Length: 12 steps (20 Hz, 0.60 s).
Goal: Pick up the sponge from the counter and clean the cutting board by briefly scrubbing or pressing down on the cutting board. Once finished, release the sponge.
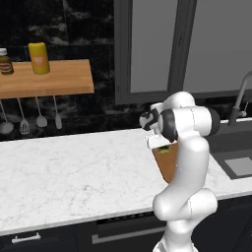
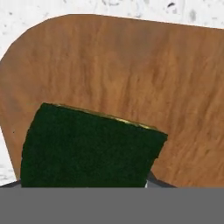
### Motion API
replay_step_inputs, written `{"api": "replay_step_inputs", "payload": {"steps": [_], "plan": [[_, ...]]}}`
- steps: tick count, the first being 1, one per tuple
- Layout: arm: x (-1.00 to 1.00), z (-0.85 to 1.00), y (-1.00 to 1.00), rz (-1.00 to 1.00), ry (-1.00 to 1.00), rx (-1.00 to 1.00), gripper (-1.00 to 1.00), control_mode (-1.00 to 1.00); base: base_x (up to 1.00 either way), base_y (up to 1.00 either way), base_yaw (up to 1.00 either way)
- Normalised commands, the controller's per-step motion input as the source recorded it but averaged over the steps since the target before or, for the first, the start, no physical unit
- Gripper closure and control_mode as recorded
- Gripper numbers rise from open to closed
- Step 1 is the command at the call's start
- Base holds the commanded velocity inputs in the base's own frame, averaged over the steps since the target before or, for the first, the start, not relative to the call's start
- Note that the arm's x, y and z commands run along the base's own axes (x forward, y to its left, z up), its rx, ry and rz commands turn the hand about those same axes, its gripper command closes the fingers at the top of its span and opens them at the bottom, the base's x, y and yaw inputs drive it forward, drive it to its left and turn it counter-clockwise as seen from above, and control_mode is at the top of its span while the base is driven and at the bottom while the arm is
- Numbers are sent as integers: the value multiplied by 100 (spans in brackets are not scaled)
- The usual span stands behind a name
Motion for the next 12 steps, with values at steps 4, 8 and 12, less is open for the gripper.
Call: {"api": "replay_step_inputs", "payload": {"steps": [4, 8, 12], "plan": [[0, -3, -86, 0, -8, 3, 100, -100, 0, 0, 0], [-12, -88, -63, 0, -8, -7, 100, -100, 0, 0, 0], [-19, -73, -35, 0, -10, -5, 100, -100, 0, 0, 0]]}}
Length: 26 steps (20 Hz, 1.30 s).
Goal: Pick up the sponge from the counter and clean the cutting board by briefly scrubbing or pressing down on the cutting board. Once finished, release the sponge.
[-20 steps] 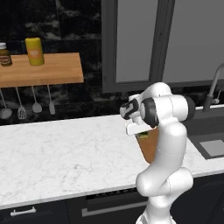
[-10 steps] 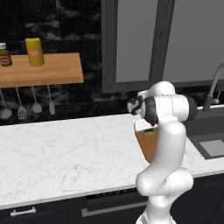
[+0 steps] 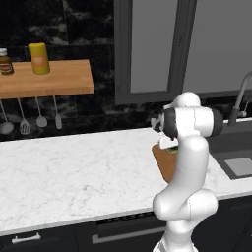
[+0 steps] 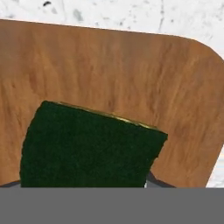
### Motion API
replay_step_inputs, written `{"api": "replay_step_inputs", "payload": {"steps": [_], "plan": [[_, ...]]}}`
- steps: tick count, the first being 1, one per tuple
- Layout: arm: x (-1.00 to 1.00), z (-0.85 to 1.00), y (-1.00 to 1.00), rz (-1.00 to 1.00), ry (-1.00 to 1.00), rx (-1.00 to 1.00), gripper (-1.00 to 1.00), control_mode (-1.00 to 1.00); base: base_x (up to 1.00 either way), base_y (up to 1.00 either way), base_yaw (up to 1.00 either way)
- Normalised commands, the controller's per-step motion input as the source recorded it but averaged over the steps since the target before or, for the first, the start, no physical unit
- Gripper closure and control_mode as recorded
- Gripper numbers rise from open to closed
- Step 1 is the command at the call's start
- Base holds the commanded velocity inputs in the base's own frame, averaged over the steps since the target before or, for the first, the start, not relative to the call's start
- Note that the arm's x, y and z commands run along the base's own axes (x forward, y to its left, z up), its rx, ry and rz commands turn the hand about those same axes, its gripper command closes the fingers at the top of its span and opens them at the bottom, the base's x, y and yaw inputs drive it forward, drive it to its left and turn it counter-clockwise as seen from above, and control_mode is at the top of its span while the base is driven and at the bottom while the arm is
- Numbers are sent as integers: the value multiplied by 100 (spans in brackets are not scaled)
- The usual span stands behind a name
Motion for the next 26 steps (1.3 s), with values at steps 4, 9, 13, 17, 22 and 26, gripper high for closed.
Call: {"api": "replay_step_inputs", "payload": {"steps": [4, 9, 13, 17, 22, 26], "plan": [[-1, 6, -83, 0, -12, 11, 100, -100, 0, 0, 0], [-9, -45, -75, 1, -9, 2, 100, -100, 0, 0, 0], [-27, -100, -9, 4, -6, -2, 100, -100, 0, 0, 0], [-93, -11, -26, 0, -14, 4, 100, -100, 0, 0, 0], [-82, -64, 12, 3, -17, -2, 100, -100, 0, 0, 0], [-41, -100, 83, 12, -18, -9, 100, -100, 0, 0, 0]]}}
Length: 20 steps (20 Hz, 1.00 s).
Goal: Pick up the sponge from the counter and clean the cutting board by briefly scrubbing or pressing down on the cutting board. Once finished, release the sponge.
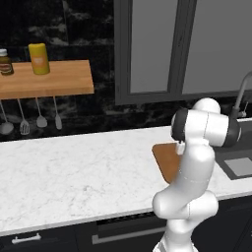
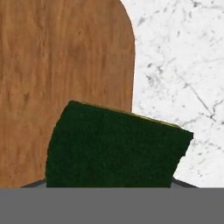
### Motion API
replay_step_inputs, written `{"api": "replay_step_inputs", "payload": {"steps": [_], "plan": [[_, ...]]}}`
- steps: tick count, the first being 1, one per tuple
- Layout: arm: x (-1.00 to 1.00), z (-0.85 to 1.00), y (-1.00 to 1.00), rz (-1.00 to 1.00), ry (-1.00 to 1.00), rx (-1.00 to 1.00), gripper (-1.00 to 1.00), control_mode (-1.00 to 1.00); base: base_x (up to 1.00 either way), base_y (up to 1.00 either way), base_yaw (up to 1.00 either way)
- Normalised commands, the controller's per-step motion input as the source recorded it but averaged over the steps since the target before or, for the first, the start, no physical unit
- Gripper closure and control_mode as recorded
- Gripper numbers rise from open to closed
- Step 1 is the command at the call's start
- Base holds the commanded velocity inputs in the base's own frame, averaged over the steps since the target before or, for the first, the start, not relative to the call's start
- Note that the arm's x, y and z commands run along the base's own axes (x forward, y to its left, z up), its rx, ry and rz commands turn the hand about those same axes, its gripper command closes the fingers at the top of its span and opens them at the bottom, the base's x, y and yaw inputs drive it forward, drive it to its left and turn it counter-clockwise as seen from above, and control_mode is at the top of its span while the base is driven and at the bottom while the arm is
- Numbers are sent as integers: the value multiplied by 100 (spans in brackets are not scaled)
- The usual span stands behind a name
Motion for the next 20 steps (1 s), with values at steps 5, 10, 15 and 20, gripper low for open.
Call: {"api": "replay_step_inputs", "payload": {"steps": [5, 10, 15, 20], "plan": [[-54, 4, 60, 2, -3, 1, 100, -100, 0, 0, 0], [-51, -62, 78, 0, -6, -8, 100, -100, 0, 0, 0], [-27, -51, 92, 0, -5, -15, 100, -100, 0, 0, 0], [-43, 32, 100, 0, 0, -1, 100, -100, 0, 0, 0]]}}
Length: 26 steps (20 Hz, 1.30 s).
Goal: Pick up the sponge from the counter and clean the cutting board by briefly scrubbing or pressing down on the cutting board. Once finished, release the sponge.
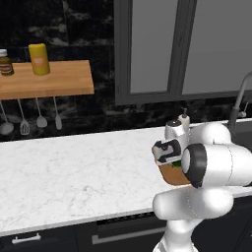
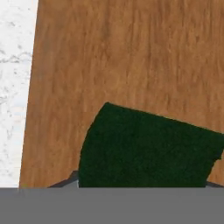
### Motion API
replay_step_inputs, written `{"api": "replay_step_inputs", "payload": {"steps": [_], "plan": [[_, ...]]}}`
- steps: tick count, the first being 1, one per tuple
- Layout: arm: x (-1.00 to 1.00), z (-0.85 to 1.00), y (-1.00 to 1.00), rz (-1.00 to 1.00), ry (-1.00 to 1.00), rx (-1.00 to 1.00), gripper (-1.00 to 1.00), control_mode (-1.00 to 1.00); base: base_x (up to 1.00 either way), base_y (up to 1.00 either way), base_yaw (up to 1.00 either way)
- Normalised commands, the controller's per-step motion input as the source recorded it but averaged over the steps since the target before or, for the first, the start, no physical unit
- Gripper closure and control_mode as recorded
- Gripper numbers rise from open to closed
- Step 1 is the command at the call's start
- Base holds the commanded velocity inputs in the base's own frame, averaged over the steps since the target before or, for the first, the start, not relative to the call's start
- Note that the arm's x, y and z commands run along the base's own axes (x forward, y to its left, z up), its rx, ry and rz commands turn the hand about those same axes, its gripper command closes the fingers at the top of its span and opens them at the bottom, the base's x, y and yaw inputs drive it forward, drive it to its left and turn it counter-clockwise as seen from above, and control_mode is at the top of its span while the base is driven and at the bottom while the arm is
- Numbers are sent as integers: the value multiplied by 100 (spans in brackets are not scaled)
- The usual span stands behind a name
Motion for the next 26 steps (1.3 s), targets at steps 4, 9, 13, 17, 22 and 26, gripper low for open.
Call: {"api": "replay_step_inputs", "payload": {"steps": [4, 9, 13, 17, 22, 26], "plan": [[-18, 40, 100, 0, 0, 0, 100, -100, 0, 0, 0], [0, 24, 100, 0, 7, 0, 100, -100, 0, 0, 0], [0, -8, 100, 3, 18, 0, 100, -100, 0, 0, 0], [0, -2, 100, 3, 2, 1, -100, -100, 0, 0, 0], [6, 7, 57, 0, -3, 0, -100, -100, 0, 0, 0], [4, 29, 0, 0, -3, 2, -100, -100, 0, 0, 0]]}}
